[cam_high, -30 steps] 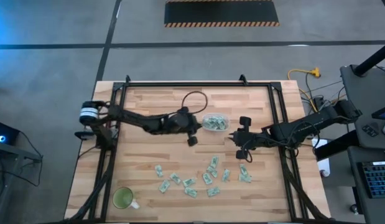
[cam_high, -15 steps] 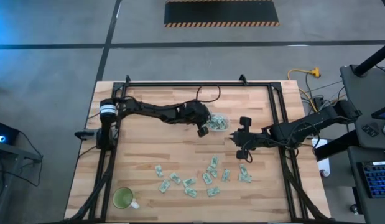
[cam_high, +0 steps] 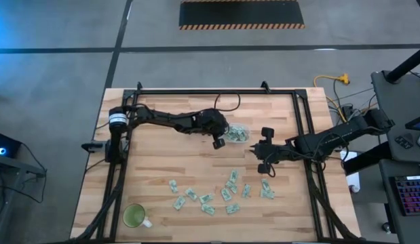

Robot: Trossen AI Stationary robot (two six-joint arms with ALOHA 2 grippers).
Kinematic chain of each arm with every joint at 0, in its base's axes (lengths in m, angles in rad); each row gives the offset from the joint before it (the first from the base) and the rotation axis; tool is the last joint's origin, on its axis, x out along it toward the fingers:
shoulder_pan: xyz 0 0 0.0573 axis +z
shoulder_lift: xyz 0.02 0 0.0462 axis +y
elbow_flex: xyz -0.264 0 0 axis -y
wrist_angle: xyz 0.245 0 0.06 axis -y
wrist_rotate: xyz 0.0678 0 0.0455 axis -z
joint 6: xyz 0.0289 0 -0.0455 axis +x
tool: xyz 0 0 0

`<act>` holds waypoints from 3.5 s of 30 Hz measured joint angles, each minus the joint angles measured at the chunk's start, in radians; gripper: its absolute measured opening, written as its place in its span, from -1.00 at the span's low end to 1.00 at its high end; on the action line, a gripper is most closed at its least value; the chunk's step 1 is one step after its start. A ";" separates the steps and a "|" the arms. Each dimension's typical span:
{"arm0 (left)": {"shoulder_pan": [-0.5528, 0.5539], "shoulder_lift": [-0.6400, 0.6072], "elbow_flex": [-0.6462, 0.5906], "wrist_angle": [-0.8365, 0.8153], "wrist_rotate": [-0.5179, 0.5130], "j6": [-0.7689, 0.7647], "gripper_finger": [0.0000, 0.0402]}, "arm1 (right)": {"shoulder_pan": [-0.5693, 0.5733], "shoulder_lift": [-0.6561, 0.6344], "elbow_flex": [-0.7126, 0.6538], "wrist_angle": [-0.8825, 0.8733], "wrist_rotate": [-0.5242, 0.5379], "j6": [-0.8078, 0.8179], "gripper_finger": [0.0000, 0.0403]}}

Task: Pick and place Stevia / Truvia into bins
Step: Put the stevia packet into the transparent bin

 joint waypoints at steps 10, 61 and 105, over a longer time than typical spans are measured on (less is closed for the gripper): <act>-0.002 0.000 0.007 0.025 -0.001 0.016 -0.28 | 0.000 0.000 -0.005 0.002 0.000 0.004 -0.72; -0.263 -0.322 -0.361 -0.075 -0.109 -0.092 0.02 | 0.230 0.178 -0.107 0.003 -0.445 0.606 -0.72; -0.263 -0.323 -0.393 -0.022 -0.108 -0.091 0.02 | 0.308 0.278 -0.043 0.026 -0.459 0.639 -0.72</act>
